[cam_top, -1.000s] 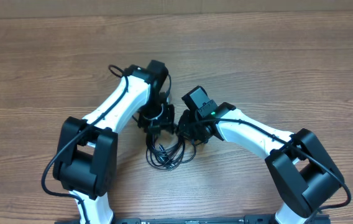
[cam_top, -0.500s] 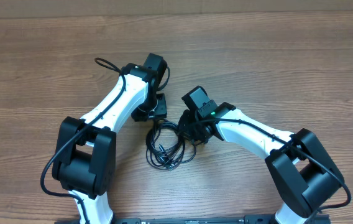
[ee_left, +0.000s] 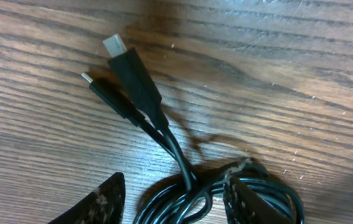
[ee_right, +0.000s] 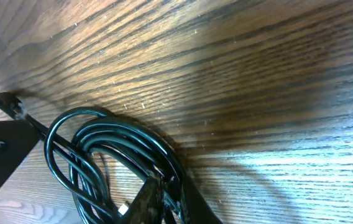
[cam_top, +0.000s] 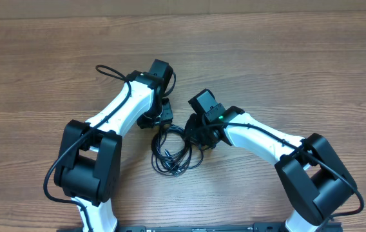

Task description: Untangle cables

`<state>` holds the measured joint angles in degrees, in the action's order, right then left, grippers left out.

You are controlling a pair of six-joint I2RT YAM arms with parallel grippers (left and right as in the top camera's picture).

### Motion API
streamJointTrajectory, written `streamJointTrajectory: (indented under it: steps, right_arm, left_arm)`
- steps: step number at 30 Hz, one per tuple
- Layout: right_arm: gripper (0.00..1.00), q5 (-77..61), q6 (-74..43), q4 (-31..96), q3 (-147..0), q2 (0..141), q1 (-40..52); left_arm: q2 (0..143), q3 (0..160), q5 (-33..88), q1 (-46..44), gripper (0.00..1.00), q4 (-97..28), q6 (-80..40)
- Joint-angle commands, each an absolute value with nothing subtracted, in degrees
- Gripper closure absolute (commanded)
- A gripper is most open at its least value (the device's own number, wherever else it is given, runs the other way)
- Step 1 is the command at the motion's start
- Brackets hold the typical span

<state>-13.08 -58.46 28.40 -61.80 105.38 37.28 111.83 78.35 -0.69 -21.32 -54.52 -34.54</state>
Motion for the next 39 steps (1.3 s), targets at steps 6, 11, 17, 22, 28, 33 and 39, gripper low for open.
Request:
streamJointTrajectory:
  steps: [6, 11, 17, 22, 28, 33, 39]
  right_arm:
    - [0.90, -12.9, -58.3, 28.1, -61.1, 105.6, 37.6]
    - [0.90, -12.9, -58.3, 28.2, -61.1, 105.6, 37.6]
    - [0.90, -12.9, -58.3, 28.2, -61.1, 105.6, 37.6]
    - [0.90, -12.9, -58.3, 28.2, -61.1, 105.6, 37.6]
    - [0.90, -12.9, -58.3, 28.2, -61.1, 105.6, 37.6]
    - [0.91, -12.9, -58.3, 28.2, -61.1, 105.6, 37.6]
    - [0.96, -12.9, -58.3, 28.1, -61.1, 105.6, 37.6]
  left_arm:
    - [112.4, 78.0, -2.8, -21.0, 0.49, -50.9, -35.0]
    - [112.6, 78.0, -5.1, -21.0, 0.51, -50.7, -36.9]
    - [113.7, 77.9, -6.9, -21.0, 0.51, -50.7, -39.3]
    - [115.1, 77.9, -8.1, -20.9, 0.62, -50.2, -40.5]
    - [116.9, 77.8, -8.3, -20.9, 0.85, -49.9, -40.5]
    - [116.8, 78.2, 0.6, -20.9, 0.96, -49.9, -34.9]
    - [116.8, 79.0, 12.1, -20.9, 0.96, -52.1, -26.4]
